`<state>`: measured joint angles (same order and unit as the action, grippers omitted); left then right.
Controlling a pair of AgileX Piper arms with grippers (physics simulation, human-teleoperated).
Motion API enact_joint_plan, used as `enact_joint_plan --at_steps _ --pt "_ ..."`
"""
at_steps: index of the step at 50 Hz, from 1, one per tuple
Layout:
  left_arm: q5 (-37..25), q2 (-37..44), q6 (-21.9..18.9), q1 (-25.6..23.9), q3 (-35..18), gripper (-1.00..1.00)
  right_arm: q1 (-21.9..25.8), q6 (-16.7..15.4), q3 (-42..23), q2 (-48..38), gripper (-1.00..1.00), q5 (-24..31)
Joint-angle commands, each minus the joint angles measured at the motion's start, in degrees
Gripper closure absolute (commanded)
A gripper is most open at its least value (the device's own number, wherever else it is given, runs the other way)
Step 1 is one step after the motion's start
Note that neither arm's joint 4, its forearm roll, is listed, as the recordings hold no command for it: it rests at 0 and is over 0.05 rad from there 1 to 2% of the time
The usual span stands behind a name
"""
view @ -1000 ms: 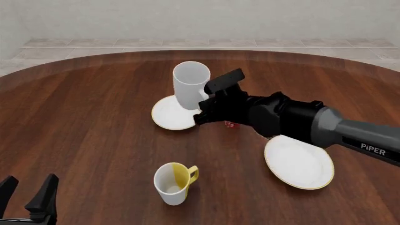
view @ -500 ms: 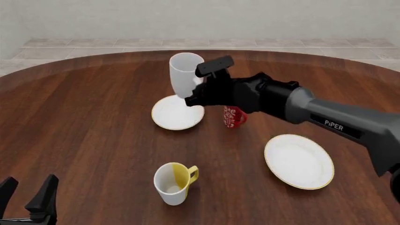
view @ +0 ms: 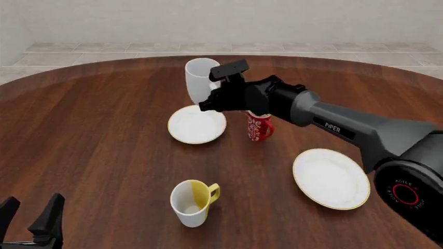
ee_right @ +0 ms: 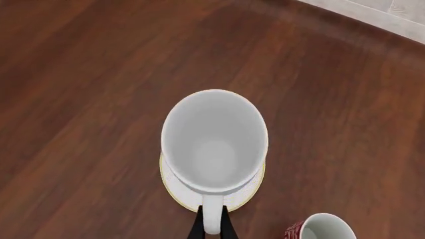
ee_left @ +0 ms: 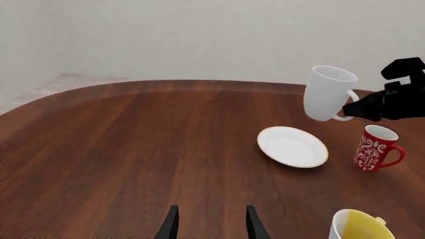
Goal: Put the white mug on the left plate.
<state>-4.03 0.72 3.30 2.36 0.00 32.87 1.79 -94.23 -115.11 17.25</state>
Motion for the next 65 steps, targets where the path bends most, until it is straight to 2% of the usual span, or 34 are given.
enact_joint_plan --at_steps 1,18,32,46,65 --pt "-0.35 0.06 -0.13 0.19 0.00 -1.00 -0.51 0.98 -4.06 -4.02 1.00 -0.05" --pt "-0.21 0.20 -0.41 -0.20 0.00 -1.00 0.02 4.04 -2.03 -5.94 1.00 -2.92" --pt "-0.71 -0.28 -0.64 -0.30 0.00 -1.00 0.72 5.18 -2.21 -8.67 1.00 -3.72" --pt "-1.00 -0.32 -0.55 -0.18 0.00 -1.00 0.99 5.45 -3.21 -10.39 1.00 -3.98" --pt "-1.48 -0.42 -0.33 0.16 0.00 -1.00 1.80 3.82 -4.25 -11.88 1.00 -3.55"
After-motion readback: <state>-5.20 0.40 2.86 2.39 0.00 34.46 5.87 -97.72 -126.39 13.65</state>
